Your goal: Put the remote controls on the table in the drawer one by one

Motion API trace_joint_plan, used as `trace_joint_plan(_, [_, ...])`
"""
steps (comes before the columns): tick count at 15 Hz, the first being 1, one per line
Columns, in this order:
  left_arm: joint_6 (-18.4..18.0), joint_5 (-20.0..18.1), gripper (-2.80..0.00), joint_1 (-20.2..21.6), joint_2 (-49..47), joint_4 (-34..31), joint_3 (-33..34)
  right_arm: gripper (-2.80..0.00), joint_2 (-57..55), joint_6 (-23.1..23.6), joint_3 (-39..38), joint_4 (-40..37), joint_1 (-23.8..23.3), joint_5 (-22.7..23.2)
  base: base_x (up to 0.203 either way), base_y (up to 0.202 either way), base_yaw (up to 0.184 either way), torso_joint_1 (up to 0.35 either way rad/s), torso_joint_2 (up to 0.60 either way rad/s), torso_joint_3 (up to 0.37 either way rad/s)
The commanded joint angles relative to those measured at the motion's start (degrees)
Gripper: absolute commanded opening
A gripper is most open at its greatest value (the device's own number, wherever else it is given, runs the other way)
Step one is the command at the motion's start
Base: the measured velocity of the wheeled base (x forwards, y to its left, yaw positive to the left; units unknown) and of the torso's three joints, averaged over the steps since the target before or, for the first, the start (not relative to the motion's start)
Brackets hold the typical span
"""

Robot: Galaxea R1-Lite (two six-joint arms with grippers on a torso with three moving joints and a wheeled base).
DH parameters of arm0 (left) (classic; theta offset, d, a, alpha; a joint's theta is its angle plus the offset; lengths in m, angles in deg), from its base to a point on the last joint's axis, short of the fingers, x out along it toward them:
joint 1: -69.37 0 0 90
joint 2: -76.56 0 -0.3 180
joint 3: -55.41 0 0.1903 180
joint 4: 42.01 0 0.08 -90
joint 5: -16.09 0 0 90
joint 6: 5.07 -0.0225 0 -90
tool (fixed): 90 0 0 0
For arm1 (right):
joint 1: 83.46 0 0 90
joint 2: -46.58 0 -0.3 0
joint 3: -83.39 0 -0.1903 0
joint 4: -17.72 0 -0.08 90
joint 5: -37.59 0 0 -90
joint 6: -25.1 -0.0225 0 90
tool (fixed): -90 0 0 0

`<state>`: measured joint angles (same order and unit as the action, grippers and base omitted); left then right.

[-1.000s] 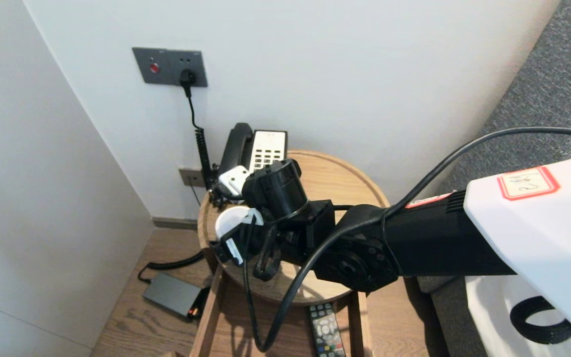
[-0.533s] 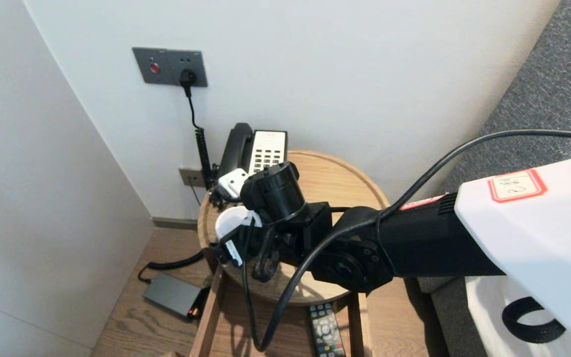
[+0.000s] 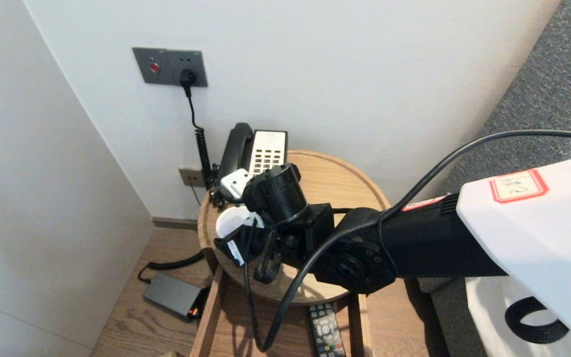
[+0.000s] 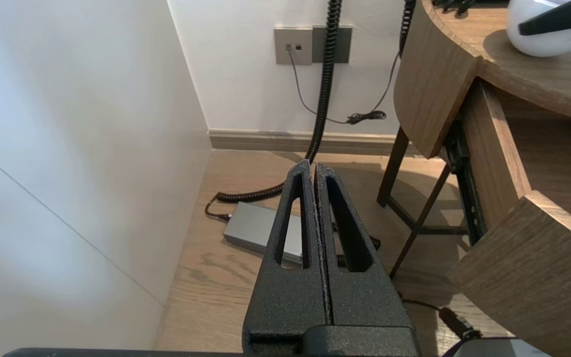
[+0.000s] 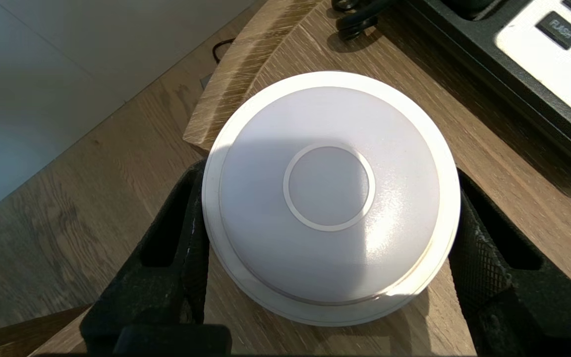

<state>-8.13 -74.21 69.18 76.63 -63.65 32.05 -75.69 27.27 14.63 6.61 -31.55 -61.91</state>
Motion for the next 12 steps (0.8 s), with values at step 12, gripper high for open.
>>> trace_joint_plan(12, [0.0, 0.0, -2.80, 0.0, 0.0, 0.0, 0.7, -2.80, 13.3, -3.1, -12.3, -7.9, 1.5, 0.8, 0.000, 0.000, 0.000, 0.000, 0.00, 0.000])
